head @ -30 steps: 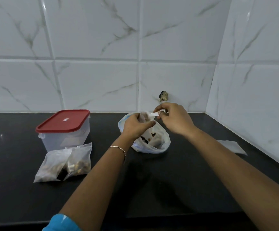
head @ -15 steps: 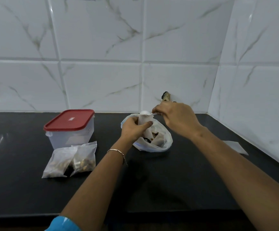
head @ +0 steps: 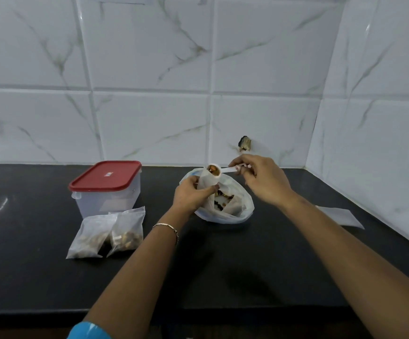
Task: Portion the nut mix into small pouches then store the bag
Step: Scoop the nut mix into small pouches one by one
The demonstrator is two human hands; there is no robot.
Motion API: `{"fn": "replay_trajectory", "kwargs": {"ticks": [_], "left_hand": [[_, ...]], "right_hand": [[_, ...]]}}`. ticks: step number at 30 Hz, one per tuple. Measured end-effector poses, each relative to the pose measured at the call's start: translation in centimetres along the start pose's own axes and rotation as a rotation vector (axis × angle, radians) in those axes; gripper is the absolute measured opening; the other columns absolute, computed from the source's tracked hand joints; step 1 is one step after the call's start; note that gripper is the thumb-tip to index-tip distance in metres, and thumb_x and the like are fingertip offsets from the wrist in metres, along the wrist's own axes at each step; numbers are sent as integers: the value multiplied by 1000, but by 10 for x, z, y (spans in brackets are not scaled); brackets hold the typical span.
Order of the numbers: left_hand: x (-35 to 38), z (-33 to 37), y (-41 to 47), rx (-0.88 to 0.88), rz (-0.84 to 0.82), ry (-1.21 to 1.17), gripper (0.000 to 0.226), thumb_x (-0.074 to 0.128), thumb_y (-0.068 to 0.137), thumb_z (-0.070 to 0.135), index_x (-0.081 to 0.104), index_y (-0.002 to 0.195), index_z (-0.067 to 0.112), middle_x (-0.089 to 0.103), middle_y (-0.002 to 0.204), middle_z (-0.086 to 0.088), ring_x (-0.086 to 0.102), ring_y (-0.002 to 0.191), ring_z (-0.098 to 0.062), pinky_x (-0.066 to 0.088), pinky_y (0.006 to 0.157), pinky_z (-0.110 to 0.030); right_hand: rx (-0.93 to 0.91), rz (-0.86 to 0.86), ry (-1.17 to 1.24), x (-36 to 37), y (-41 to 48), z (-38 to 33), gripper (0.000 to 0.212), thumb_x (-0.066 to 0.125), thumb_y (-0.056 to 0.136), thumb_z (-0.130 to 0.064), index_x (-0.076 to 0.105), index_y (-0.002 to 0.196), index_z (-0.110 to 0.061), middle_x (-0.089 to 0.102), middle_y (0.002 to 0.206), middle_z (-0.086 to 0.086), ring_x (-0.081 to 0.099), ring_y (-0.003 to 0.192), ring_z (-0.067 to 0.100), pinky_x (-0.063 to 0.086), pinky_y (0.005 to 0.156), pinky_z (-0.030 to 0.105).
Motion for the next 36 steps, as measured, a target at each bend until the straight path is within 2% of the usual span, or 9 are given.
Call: {"fn": "replay_trajectory", "kwargs": {"ticks": [4,7,12,17,21,25,29,33,36], "left_hand": [[0,-2,1,9,-1,-24,42,80,75,36,68,103,8,72,96,-7,68,91,-21,57,82,-37],[1,-4,1,-8,1,-65,43,81,74,35,68,106,10,72,99,-5,68,93,-20,57,84,-37],[-1,-9,1,-21,8,-96,53,84,68,43,67,108,12,71,102,-4,68,95,-20,57,87,-41],[-2,-12,0,-23,15,-123,44,85,68,39,69,100,12,73,97,-4,69,92,-19,57,86,-41],[0,-13,1,-20,3,-143,43,85,69,37,70,100,13,73,98,-3,69,93,-19,57,87,-42],[0,-14,1,-17,0,-139,45,85,67,38,70,100,12,73,97,-3,69,94,-19,56,89,-43],[-2,-15,1,-17,2,-135,44,86,65,41,70,97,15,74,95,-2,70,92,-18,57,87,-43],[-3,-13,1,-5,-7,-129,36,85,66,40,69,91,20,74,93,-2,70,91,-18,57,86,-43],[-3,-12,-1,-6,-11,-135,29,85,69,36,66,88,25,73,95,-2,69,93,-18,57,87,-42]], "right_hand": [[-252,25,-192,6,-10,-13,23,58,93,-15,68,109,-27,69,101,-12,63,81,8,49,63,26],[-488,54,-470,18,-18,-16,35,76,75,-6,70,107,-19,71,91,-4,66,64,18,48,47,27],[-512,127,-520,20,-20,-11,30,76,77,-11,68,104,-20,72,84,-3,66,61,21,49,46,30],[-355,156,-379,12,-19,-15,14,65,90,-21,68,103,-26,72,89,-10,66,68,15,48,52,28],[42,63,14,16,-14,-2,12,55,96,-28,63,103,-35,68,83,-19,59,71,-2,46,63,26],[182,78,378,22,-10,10,10,57,96,-27,63,97,-34,71,85,-20,68,86,1,58,73,44],[29,84,128,19,-17,-3,13,56,95,-22,62,100,-33,71,91,-14,61,71,-1,50,63,28],[-366,184,-310,22,-28,-16,21,65,88,-12,68,108,-19,72,96,-5,67,78,16,56,63,33],[-385,212,-395,22,-28,-16,22,68,86,-14,69,107,-19,72,94,-4,67,72,17,54,58,32]]}}
Point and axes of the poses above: each hand's wrist, its own y-axis towards the middle knuckle, its own x-axis out of the palm, z = x × y, the point moved 4 cm from there along y, towards the middle knuckle
